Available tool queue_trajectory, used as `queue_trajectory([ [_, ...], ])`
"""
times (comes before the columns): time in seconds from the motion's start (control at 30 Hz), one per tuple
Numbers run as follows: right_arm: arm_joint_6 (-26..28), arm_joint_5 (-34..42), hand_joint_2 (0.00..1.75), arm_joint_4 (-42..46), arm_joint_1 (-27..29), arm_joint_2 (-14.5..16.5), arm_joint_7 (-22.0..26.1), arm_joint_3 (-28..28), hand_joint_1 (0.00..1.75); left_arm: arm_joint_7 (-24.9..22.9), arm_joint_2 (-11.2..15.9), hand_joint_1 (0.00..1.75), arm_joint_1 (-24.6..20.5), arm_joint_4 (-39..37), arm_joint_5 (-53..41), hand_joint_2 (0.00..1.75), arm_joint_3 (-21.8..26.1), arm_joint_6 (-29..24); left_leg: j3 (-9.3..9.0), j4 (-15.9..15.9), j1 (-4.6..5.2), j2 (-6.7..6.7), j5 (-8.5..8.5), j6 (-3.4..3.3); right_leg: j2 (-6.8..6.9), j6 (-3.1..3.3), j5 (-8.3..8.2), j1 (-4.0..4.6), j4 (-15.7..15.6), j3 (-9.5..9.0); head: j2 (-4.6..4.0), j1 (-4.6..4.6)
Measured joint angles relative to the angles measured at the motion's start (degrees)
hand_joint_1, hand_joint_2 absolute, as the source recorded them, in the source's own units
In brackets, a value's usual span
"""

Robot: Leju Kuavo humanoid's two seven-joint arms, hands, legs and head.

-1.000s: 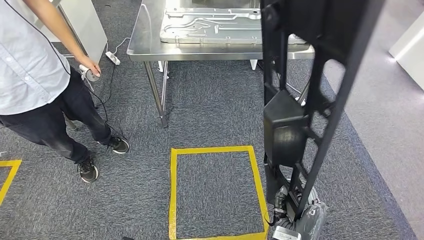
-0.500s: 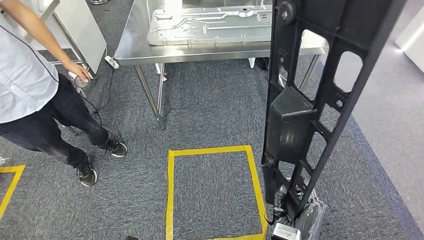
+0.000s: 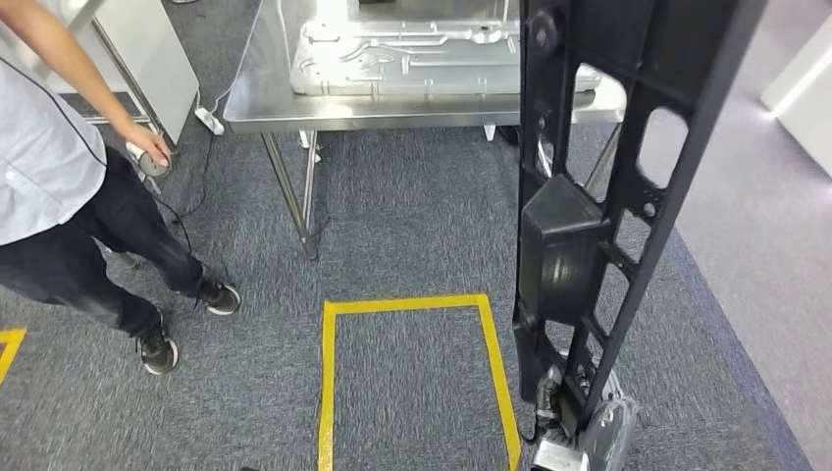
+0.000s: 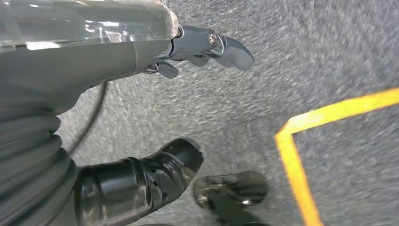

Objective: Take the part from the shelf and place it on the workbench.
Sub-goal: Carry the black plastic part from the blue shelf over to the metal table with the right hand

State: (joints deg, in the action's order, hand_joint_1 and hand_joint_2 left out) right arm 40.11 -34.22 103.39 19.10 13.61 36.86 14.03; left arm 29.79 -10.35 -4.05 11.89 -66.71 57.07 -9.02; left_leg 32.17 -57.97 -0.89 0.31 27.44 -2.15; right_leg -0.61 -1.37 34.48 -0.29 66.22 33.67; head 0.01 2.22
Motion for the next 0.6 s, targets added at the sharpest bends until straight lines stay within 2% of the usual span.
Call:
queue_trajectory([
  [0.03, 0.0, 0.2, 1.75, 0.0, 0.0, -0.1, 0.0, 0.0, 1.75, 0.0, 0.0, 0.0, 0.0, 0.0, 0.0, 1.75, 0.0, 0.0, -0.22, 0.0, 0.0, 0.04, 0.18, -0.12, 0.03, -0.2, 1.33, -0.17, 3.9, 2.37, 0.0, 0.07],
  [0.07, 0.0, 0.4, 1.75, -0.1, 0.0, -0.2, -0.1, 0.0, 1.75, 0.0, 0.0, 0.0, -0.1, 0.0, -0.1, 1.75, 0.0, 0.0, -0.45, 0.0, -0.01, 0.05, 0.41, -0.14, 0.06, -0.4, 1.87, -0.34, 7.0, 4.42, -0.01, 0.07],
  [0.1, 0.0, 0.5, 1.75, -0.2, 0.0, -0.3, -0.2, 0.0, 1.75, 0.0, 0.0, 0.0, -0.1, 0.0, -0.1, 1.75, 0.0, 0.0, -0.76, 0.0, -0.03, 0.05, 0.68, -0.07, 0.13, -0.54, 1.29, -0.51, 8.2, 5.63, -0.01, 0.06],
  [0.13, 0.0, 0.5, 1.75, -0.3, 0.0, -0.4, -0.2, 0.0, 1.75, -0.1, 0.0, 0.0, 0.0, 0.0, -0.1, 1.75, 0.0, 0.0, -1.15, 0.0, -0.06, 0.04, 0.99, 0.05, 0.21, -0.63, -0.42, -0.67, 7.2, 5.73, -0.01, 0.07],
  [0.2, 0.0, 0.5, 1.75, -0.3, -0.1, -0.5, -0.3, 0.0, 1.75, -0.1, 0.0, 0.0, 0.1, 0.0, -0.1, 1.75, 0.0, 0.0, -2.02, -0.1, -0.16, 0.02, 1.77, 0.46, 0.51, -0.62, -5.28, -0.88, 0.4, 3.22, -0.01, 0.07],
  [0.23, 0.0, 0.4, 1.75, -0.3, -0.1, -0.5, -0.3, 0.1, 1.75, -0.1, -0.1, 0.0, 0.1, 0.0, -0.1, 1.75, 0.0, 0.0, -2.31, -0.2, -0.1, -0.01, 2.18, 0.78, 0.65, -0.52, -6.78, -0.79, -3.1, 1.78, -0.01, 0.08],
  [0.27, 0.0, 0.4, 1.75, -0.3, -0.1, -0.6, -0.3, 0.1, 1.75, -0.1, -0.1, 0.0, 0.0, 0.0, -0.2, 1.75, 0.0, 0.0, -2.48, -0.3, -0.03, -0.01, 2.47, 1.13, 0.72, -0.31, -7.46, -0.67, -5.3, 0.82, -0.01, 0.07],
  [0.3, 0.0, 0.3, 1.75, -0.3, -0.1, -0.6, -0.3, 0.1, 1.75, -0.1, -0.1, 0.0, -0.1, 0.0, -0.2, 1.75, 0.0, -0.1, -2.51, -0.2, 0.07, 0.01, 2.67, 1.49, 0.7, -0.05, -7.26, -0.53, -6.2, 0.42, -0.01, 0.06],
  [0.4, 0.0, -0.1, 1.75, -0.2, -0.1, -0.7, -0.3, 0.1, 1.75, -0.1, -0.1, 0.0, -0.2, 0.0, -0.3, 1.75, 0.0, -0.1, -2.92, -0.2, 0.08, 0.17, 3.26, 2.37, 0.38, 1.01, -6.84, -0.53, -6.8, 0.02, -0.01, 0.03],
  [0.43, 0.0, -0.3, 1.75, -0.2, -0.1, -0.7, -0.2, 0.1, 1.75, -0.1, -0.1, 0.0, -0.2, 0.0, -0.3, 1.75, 0.0, -0.1, -2.61, -1.4, 0.0, 0.17, 4.0, 2.58, 0.38, 1.41, -6.76, -0.6, -7.0, -0.31, -0.01, 0.01],
  [0.47, 0.0, -0.4, 1.75, -0.1, -0.1, -0.7, -0.1, 0.1, 1.75, -0.1, -0.1, 0.0, -0.2, 0.0, -0.3, 1.75, 0.0, -0.1, -1.63, -3.7, -0.06, 0.14, 5.22, 2.77, 0.41, 1.8, -6.66, -0.64, -7.3, -0.67, -0.01, 0.01],
  [0.53, 0.0, -0.5, 1.75, 0.0, -0.2, -0.7, 0.1, 0.1, 1.75, -0.2, -0.1, 0.0, -0.2, 0.0, -0.5, 1.75, 0.0, 0.0, 2.42, -11.2, -0.11, 0.08, 8.32, 2.95, 0.5, 2.39, -6.28, -0.46, -7.4, -1.19, -0.01, -0.02],
  [0.57, 0.0, -0.5, 1.75, 0.0, -0.2, -0.7, 0.2, 0.1, 1.75, -0.2, -0.1, 0.0, -0.1, 0.0, -0.6, 1.75, 0.0, 0.0, 4.58, -14.7, -0.11, 0.07, 9.22, 2.98, 0.46, 2.56, -6.08, -0.32, -7.4, -1.39, -0.01, -0.01],
  [0.6, 0.0, -0.5, 1.75, 0.1, -0.1, -0.7, 0.3, 0.1, 1.75, -0.2, -0.1, 0.0, 0.0, 0.0, -0.6, 1.75, 0.0, 0.0, 6.08, -16.6, -0.12, 0.07, 9.02, 2.96, 0.36, 2.67, -5.83, -0.2, -7.4, -1.68, -0.01, -0.01],
])
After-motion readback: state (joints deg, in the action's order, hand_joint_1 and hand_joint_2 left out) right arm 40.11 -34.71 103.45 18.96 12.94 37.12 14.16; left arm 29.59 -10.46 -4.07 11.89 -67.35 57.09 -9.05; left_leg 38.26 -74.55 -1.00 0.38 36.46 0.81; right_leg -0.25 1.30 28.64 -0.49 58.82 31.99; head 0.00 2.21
